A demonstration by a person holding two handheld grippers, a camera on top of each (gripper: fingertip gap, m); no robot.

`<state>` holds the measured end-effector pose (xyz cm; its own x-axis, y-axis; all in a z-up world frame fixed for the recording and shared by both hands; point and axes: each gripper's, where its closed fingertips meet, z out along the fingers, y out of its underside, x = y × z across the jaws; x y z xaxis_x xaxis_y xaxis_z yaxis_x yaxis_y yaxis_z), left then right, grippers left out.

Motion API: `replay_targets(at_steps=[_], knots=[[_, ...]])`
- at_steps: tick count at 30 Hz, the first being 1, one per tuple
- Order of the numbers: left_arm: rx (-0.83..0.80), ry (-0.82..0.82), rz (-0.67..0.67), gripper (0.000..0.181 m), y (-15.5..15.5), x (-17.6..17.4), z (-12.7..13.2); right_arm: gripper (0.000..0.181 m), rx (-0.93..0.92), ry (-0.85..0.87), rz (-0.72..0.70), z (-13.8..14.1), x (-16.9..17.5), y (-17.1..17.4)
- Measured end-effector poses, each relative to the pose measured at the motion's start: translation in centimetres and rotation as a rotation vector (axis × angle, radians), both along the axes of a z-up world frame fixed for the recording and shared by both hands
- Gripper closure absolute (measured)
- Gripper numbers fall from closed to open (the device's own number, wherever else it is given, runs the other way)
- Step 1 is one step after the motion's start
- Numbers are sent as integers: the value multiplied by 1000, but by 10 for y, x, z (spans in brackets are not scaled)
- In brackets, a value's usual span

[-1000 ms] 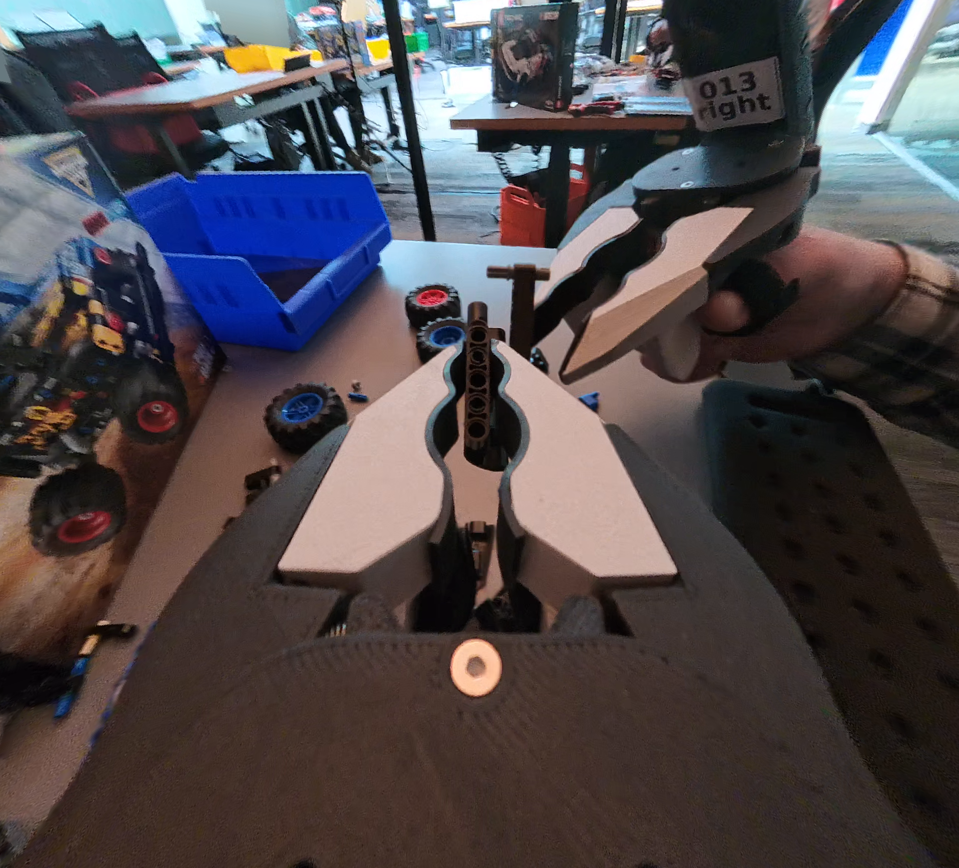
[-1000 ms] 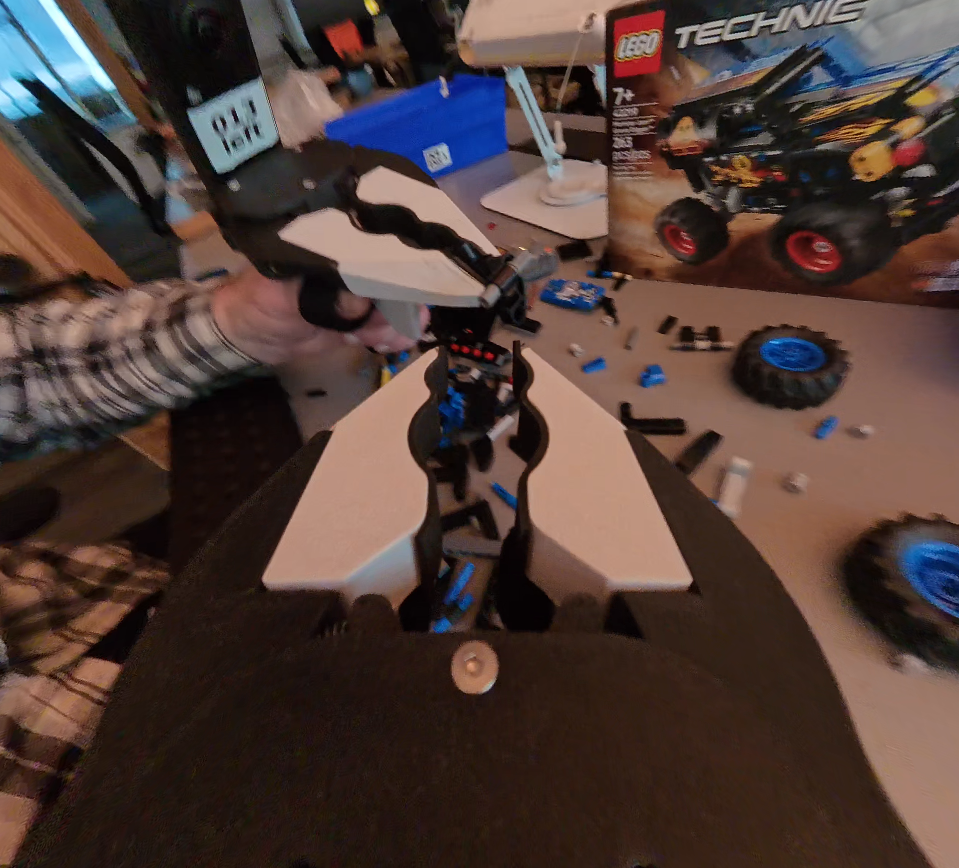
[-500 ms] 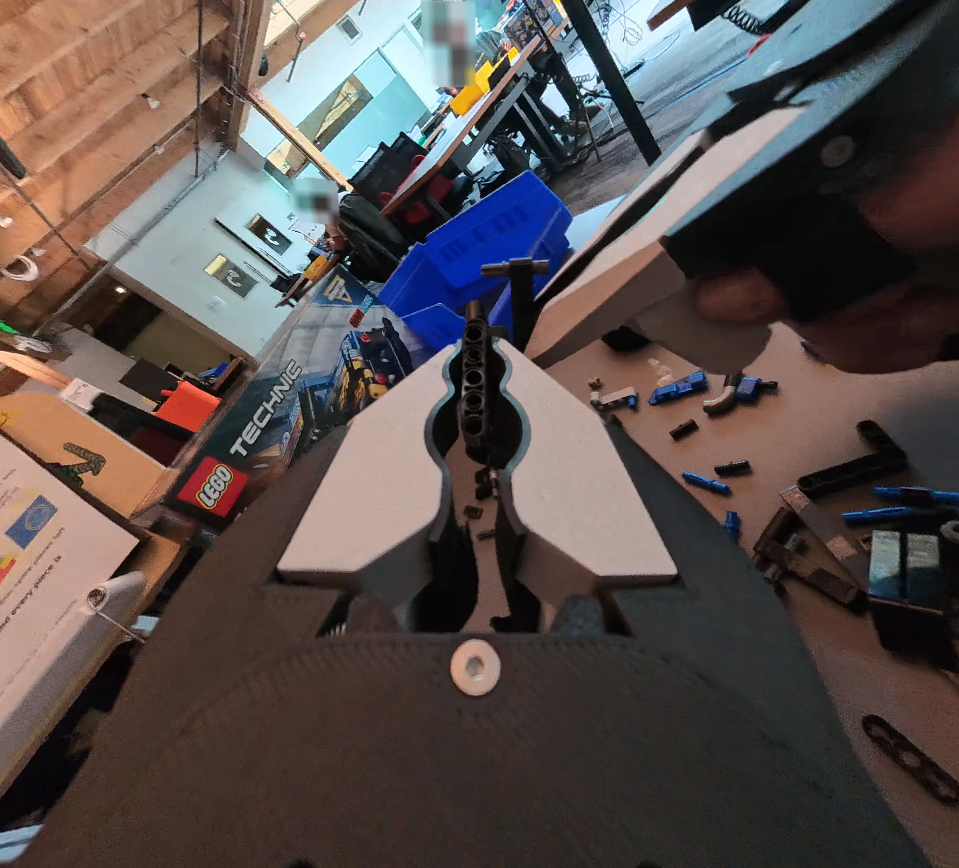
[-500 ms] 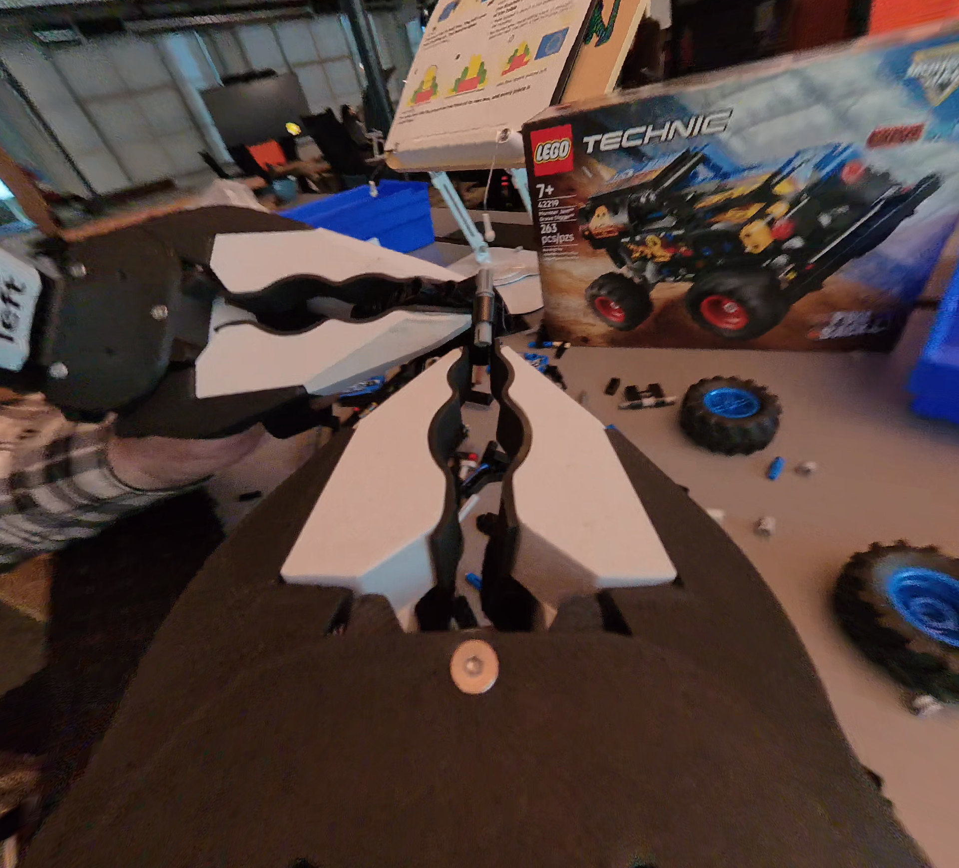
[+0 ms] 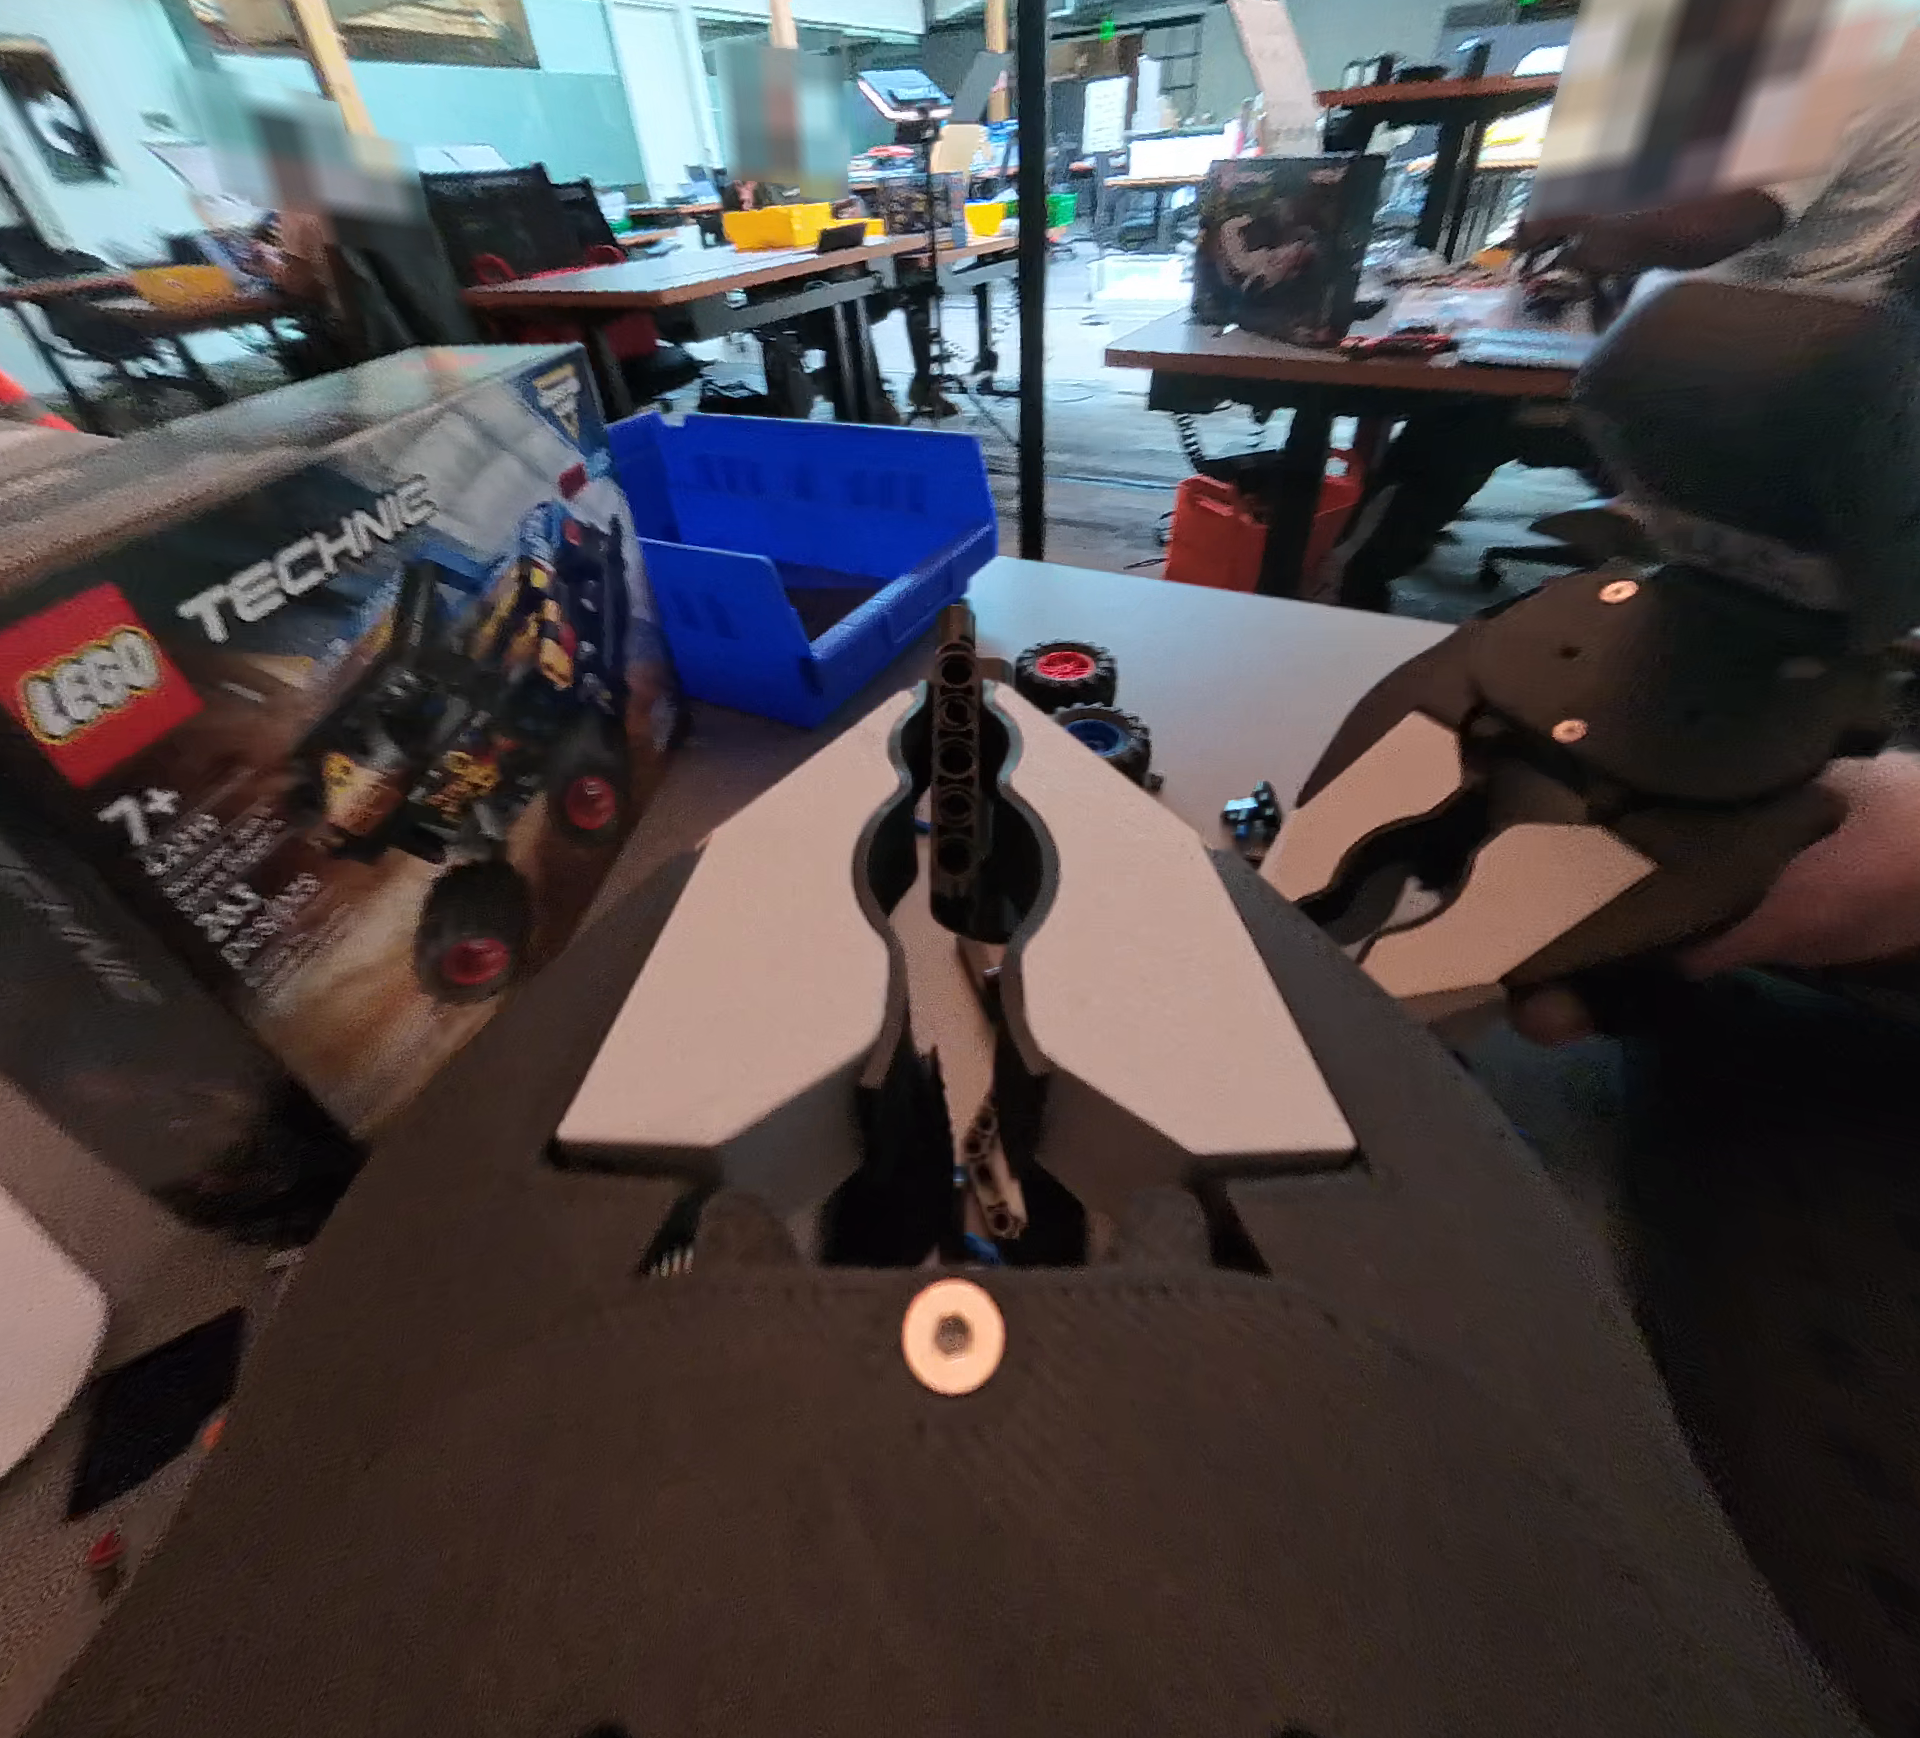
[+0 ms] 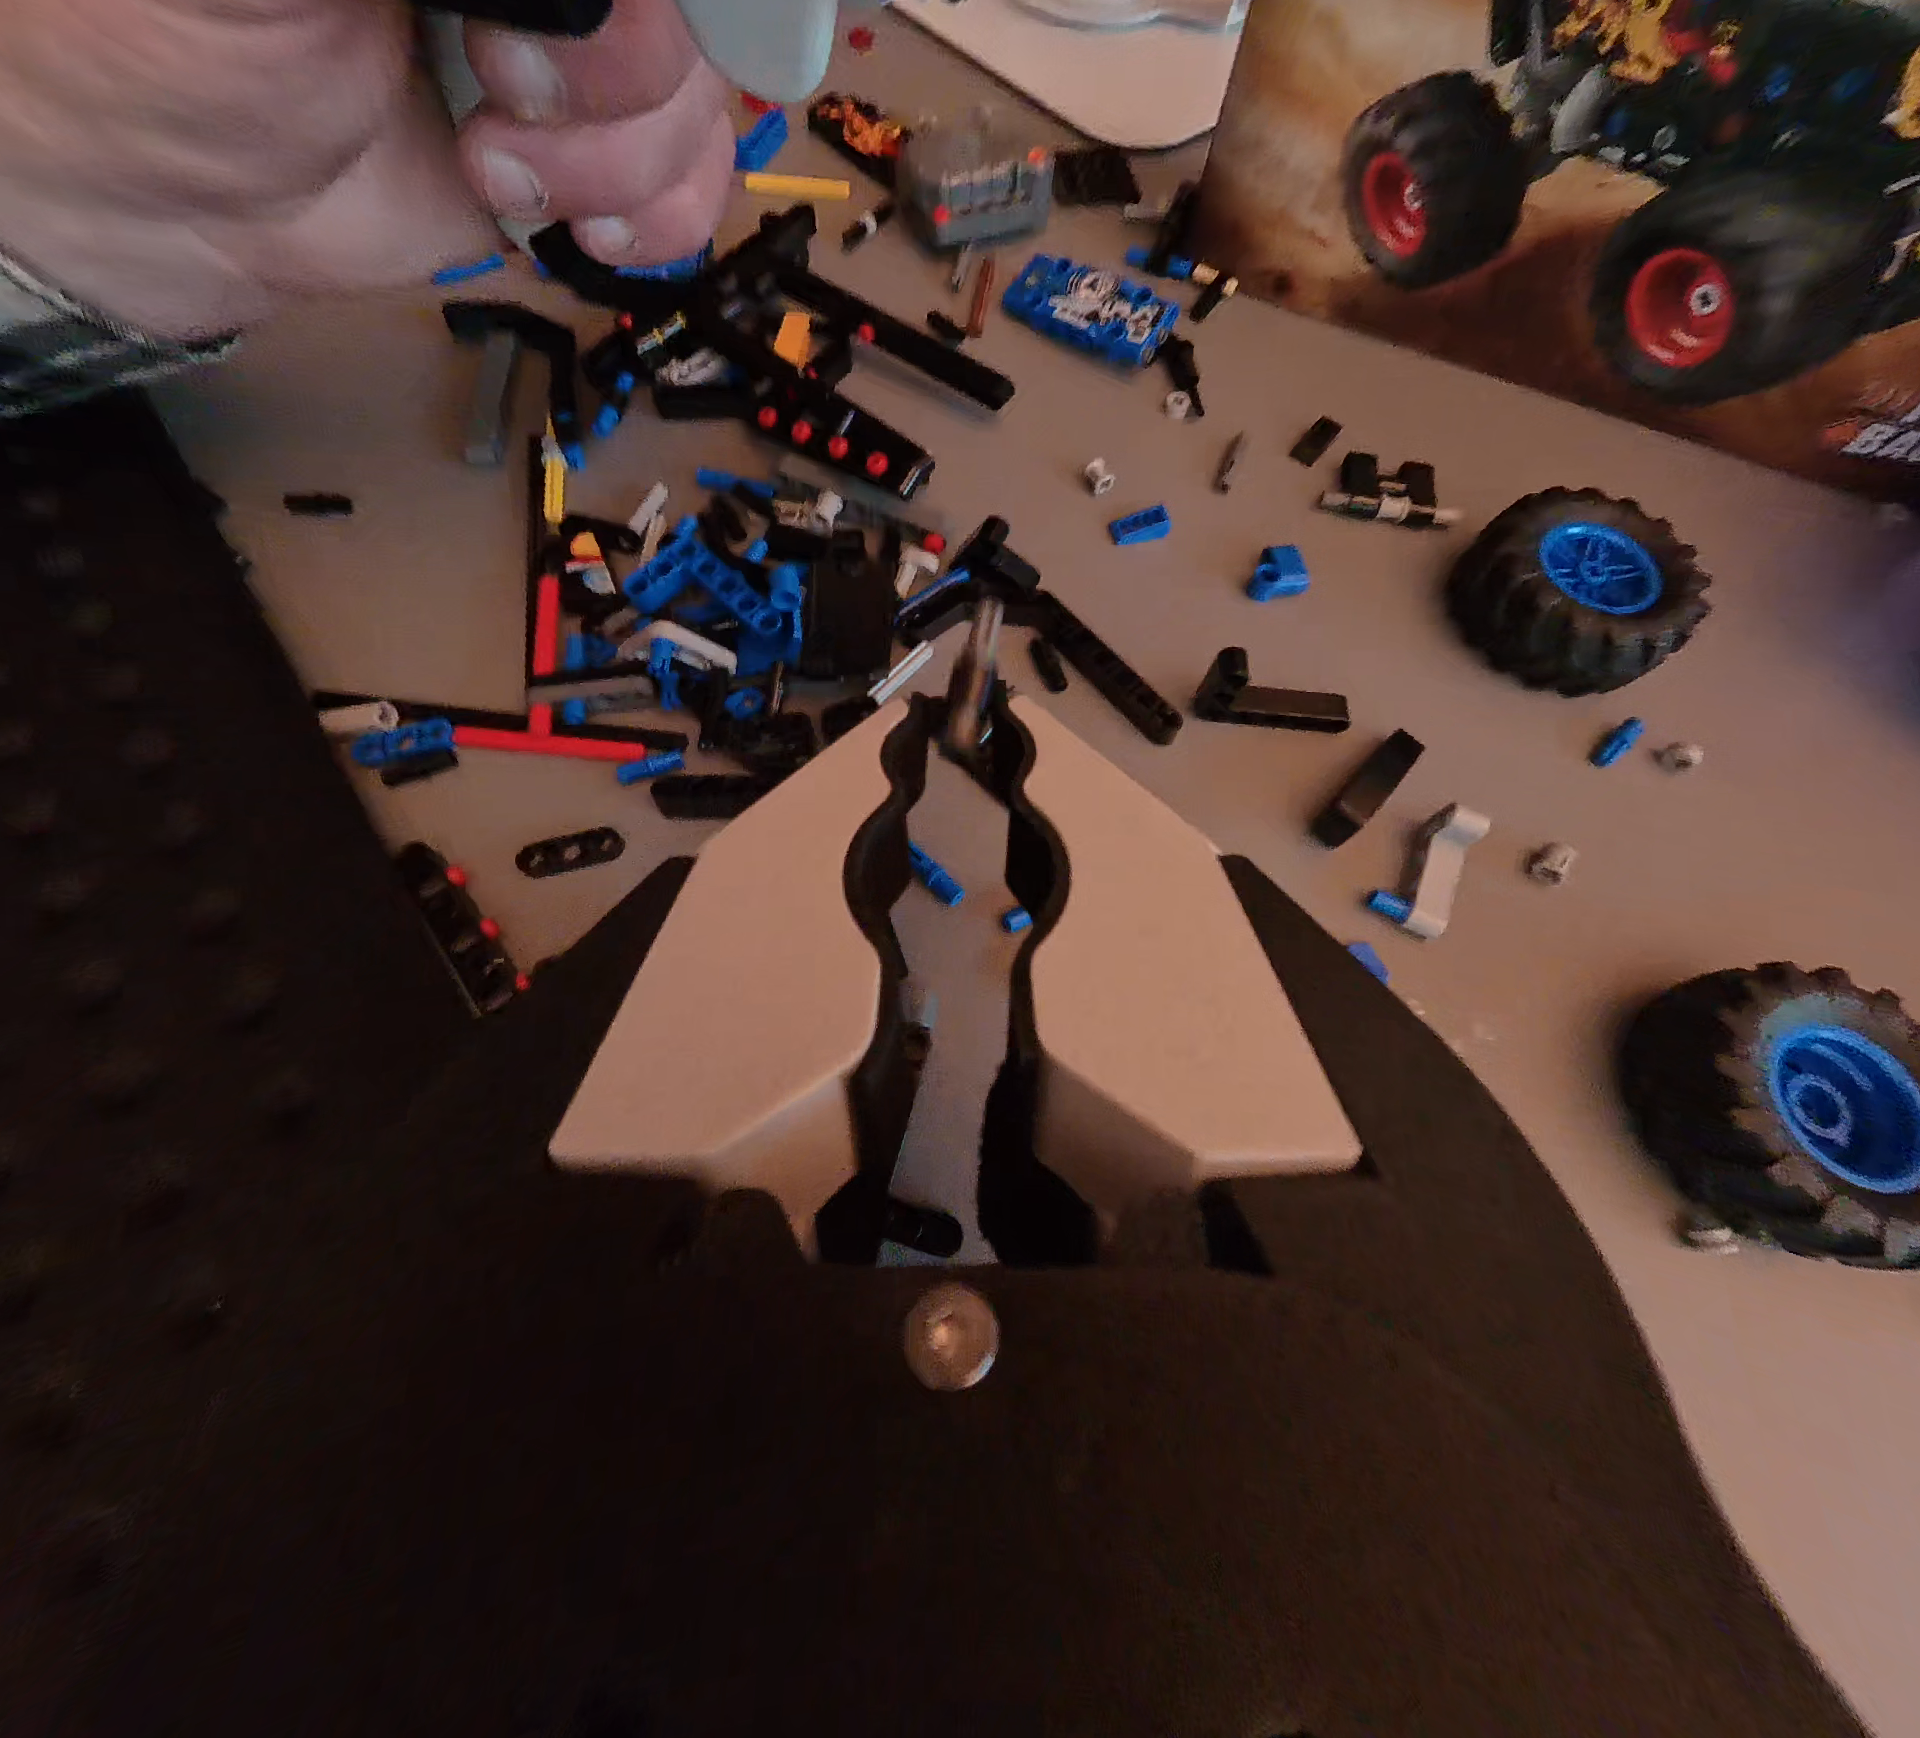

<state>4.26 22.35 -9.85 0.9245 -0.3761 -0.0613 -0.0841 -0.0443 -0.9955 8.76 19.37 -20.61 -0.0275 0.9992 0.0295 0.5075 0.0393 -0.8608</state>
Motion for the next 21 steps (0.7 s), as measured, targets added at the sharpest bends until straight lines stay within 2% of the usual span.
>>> replay_targets(at_steps=[2, 3, 7, 11, 13, 15, 21], knots=[[-14, -31, -17, 177, 0, 1, -2, 158, -14, -30, 32, -8, 0, -5], [-20, -55, -34, 177, 0, 3, -3, 158, -12, -22, 28, -6, -1, -4], [-9, -89, -65, 177, 0, 11, -2, 157, -86, 95, 28, 20, -7, -5], [46, -34, -72, 176, -1, 24, 1, 156, -333, 312, 21, 63, -20, -4], [66, 7, -75, 176, -2, 31, 1, 156, -444, 376, 0, 73, -24, 3], [96, 43, -72, 176, -3, 35, 2, 155, -525, 423, 37, 82, -26, 0], [140, 97, -65, 175, -4, 40, 3, 172, -571, 479, 35, 90, -28, 3]])
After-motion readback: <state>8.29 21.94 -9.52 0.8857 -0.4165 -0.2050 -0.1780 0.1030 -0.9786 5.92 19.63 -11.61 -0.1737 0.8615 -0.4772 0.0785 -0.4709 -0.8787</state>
